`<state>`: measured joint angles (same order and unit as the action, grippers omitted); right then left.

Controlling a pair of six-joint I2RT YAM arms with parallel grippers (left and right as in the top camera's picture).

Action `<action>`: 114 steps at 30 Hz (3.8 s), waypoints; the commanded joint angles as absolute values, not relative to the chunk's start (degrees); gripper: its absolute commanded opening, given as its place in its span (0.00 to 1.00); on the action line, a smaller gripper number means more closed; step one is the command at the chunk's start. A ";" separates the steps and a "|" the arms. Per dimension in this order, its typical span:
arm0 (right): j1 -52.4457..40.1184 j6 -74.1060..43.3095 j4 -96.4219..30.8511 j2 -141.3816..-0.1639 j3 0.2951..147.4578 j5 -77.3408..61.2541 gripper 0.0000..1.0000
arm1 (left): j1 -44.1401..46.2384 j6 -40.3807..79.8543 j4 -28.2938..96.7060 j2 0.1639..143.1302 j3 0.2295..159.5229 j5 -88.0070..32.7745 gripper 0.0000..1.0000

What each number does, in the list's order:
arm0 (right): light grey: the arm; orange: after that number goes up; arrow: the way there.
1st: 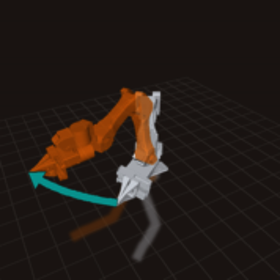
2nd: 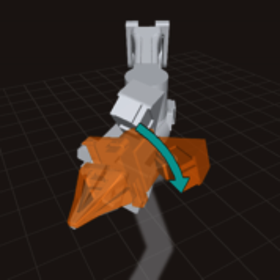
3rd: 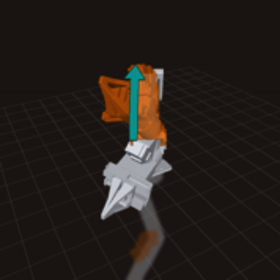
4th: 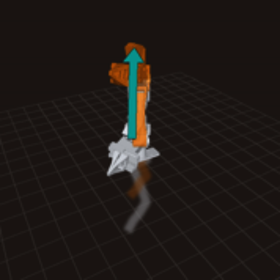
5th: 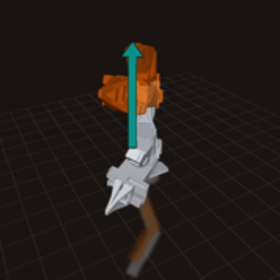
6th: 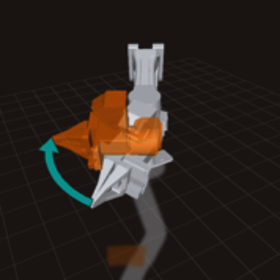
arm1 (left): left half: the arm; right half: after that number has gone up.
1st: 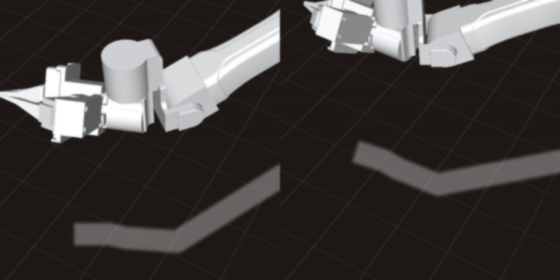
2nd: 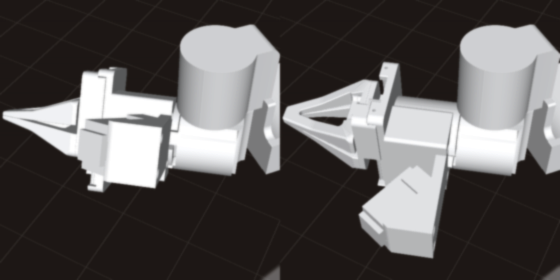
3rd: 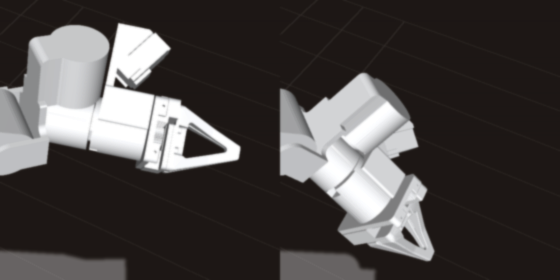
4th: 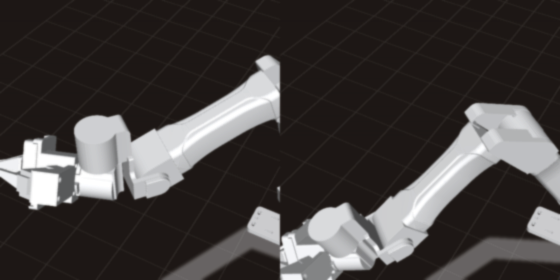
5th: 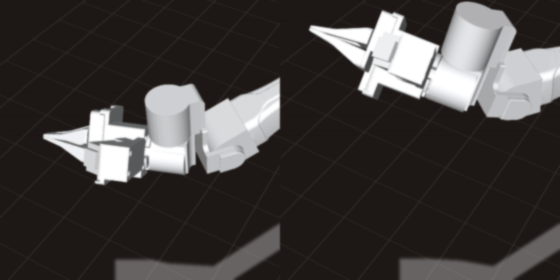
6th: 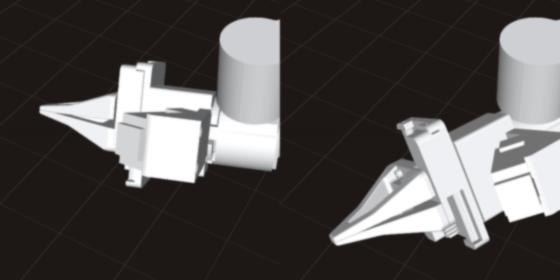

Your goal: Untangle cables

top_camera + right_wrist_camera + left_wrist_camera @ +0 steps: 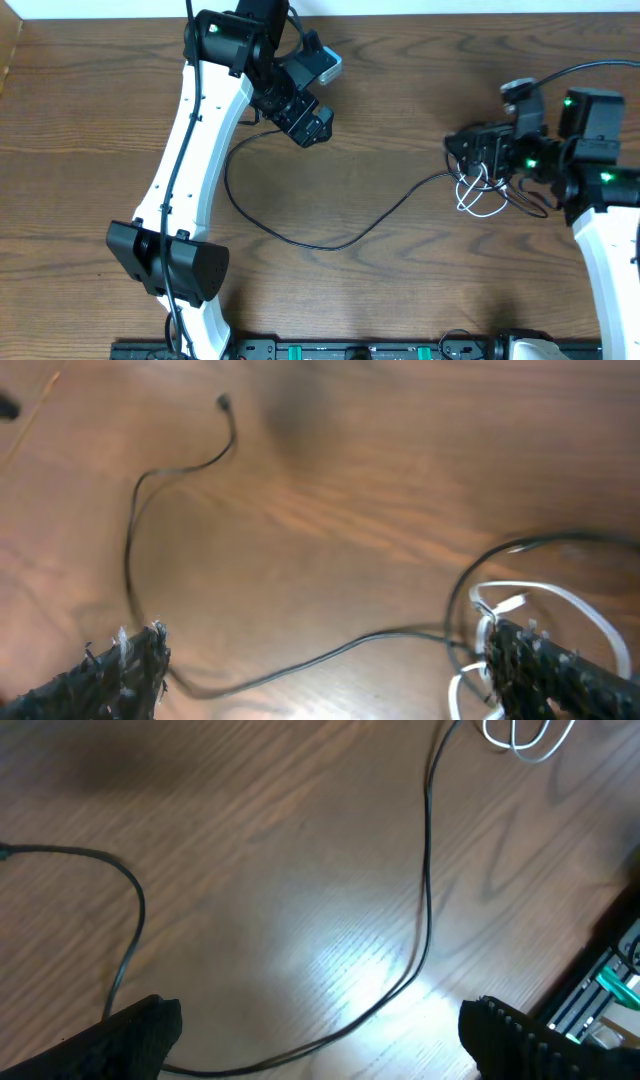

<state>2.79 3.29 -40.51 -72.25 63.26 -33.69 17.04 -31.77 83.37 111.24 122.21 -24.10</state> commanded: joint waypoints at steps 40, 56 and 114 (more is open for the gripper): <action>-24.43 -6.24 -51.44 -51.33 63.75 19.84 0.90 | 18.83 -32.67 84.09 110.89 122.02 -26.02 0.93; -24.43 -9.82 -42.26 -61.34 63.72 4.08 0.99 | 19.42 -30.37 82.00 110.89 122.02 -23.86 0.93; -20.97 -42.39 -41.87 -91.94 58.94 20.27 0.01 | 20.93 -16.58 80.12 110.89 122.02 -11.31 0.94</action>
<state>-20.75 -41.65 -42.06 -92.53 59.09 18.87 21.06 -16.82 79.66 111.24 122.21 -11.64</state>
